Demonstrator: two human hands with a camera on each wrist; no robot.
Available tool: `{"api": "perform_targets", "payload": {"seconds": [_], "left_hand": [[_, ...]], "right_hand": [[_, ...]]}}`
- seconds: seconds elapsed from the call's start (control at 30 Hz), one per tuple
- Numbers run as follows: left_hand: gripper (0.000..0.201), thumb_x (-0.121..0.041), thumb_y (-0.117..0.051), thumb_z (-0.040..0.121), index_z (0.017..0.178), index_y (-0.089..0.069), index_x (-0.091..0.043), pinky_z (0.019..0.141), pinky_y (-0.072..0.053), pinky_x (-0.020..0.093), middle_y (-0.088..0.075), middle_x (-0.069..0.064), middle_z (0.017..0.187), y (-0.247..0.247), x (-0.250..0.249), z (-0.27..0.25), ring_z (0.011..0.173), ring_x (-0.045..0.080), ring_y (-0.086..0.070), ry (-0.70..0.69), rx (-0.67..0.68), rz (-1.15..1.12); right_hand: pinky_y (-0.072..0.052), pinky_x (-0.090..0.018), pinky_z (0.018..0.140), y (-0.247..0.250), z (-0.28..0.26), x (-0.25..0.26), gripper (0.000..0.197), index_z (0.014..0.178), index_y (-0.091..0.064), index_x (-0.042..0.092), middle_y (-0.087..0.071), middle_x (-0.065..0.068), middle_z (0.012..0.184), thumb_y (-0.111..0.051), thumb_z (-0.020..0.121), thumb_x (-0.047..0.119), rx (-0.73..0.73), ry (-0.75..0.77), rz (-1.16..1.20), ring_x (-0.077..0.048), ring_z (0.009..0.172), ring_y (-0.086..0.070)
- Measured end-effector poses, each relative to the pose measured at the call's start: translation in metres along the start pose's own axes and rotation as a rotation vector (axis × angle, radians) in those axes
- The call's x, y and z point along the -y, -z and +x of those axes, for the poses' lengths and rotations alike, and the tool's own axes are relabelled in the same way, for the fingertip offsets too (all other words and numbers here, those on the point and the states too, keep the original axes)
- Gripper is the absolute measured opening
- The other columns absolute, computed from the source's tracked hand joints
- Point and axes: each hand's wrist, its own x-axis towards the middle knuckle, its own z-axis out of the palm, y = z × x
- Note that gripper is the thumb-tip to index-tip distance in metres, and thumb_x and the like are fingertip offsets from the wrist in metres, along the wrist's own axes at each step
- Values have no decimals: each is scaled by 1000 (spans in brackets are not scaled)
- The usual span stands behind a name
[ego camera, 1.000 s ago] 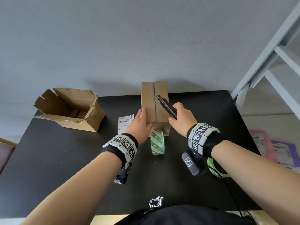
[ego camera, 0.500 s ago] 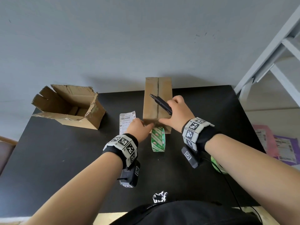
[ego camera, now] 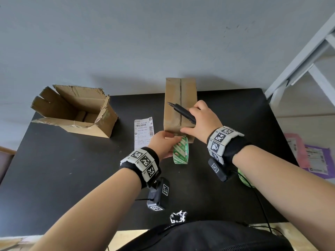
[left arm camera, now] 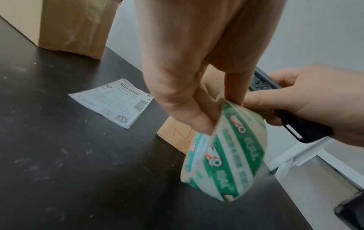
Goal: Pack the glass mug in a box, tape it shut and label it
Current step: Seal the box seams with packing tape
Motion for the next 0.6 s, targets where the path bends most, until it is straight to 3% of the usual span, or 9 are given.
{"api": "perform_targets", "payload": {"seconds": [0.17, 0.3, 0.4, 0.53, 0.6], "left_hand": [[27, -18, -64, 88, 112, -55, -12, 81, -57, 38, -70, 13, 101, 0, 1, -2, 90, 22, -70, -1, -5, 2], [19, -18, -64, 88, 105, -62, -10, 80, -58, 38, -71, 11, 96, -5, 0, -5, 86, 21, -70, 8, -42, 37], [16, -18, -64, 89, 102, -63, -9, 75, -59, 35, -71, 10, 93, -7, -2, -7, 80, 20, -70, 26, -63, 23], [9, -14, -62, 90, 92, -61, -6, 56, -57, 25, -68, 9, 82, -10, -2, -13, 68, 16, -66, 79, -67, -35], [8, -16, -62, 90, 89, -60, -9, 59, -58, 26, -68, 8, 82, -10, -1, -13, 70, 16, -67, 65, -89, -2]], "right_hand": [[-50, -34, 83, 2, 0, 1, 56, 108, -58, 5, -43, -5, 112, -76, 72, 43, 6, -8, 28, -19, 88, -53], [-49, -33, 84, 4, 0, 2, 58, 111, -58, 5, -43, -5, 111, -77, 70, 42, 15, -26, 56, -20, 89, -53], [-50, -35, 85, 5, 0, 3, 59, 111, -59, 5, -43, -4, 111, -78, 70, 42, 21, -33, 60, -21, 90, -54], [-50, -37, 84, 5, -3, 4, 58, 110, -59, 5, -43, -5, 111, -77, 70, 42, 27, -37, 48, -22, 89, -54], [-49, -36, 84, 6, -3, 4, 57, 109, -59, 5, -43, -4, 112, -77, 71, 43, 39, -38, 35, -22, 89, -54]]}}
